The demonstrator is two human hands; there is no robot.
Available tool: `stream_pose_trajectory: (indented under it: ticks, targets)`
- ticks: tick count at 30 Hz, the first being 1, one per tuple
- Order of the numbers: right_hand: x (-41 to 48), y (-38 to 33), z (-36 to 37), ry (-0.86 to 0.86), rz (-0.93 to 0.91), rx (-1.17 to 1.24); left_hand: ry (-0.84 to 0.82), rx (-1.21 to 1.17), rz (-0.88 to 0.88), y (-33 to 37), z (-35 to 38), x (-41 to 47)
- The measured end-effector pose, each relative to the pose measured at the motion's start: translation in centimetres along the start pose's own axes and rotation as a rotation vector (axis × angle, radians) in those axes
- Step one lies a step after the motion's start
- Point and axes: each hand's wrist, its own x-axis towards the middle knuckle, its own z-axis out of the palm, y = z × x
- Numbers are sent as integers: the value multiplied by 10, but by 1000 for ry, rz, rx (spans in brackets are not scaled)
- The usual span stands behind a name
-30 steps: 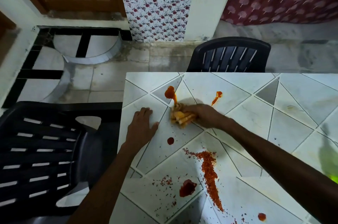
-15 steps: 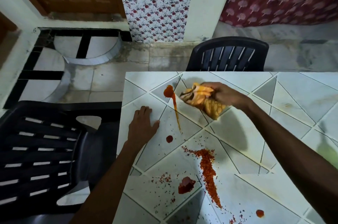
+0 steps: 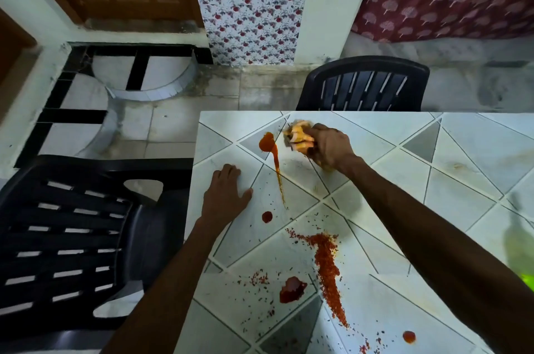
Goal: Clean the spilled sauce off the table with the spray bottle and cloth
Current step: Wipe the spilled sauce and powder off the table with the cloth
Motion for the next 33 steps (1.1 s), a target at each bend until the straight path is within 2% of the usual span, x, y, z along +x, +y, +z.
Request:
stream_pose_trajectory:
  ticks: [6, 14, 17, 22, 24, 27, 33]
  targets:
    - [-67, -20, 20, -55, -257, -33, -24, 36, 3, 1, -1, -2]
    - [-146, -16, 38, -173, -355, 58, -74, 22, -16, 7, -6, -8]
    - [-145, -7, 24, -130, -299, 146, -85, 15, -9, 13, -3, -12]
    - [-105, 21, -11, 128, -15, 321, -91, -35, 47, 27, 4, -22]
    - [-87, 29, -16, 153, 129, 278, -90, -40, 39, 33, 7, -25]
    - [-78, 27, -6, 86, 195, 188, -81, -63, 54, 35, 8, -30]
    - [-139, -17, 31, -13, -157, 172, -29, -114, 45, 16, 5, -41]
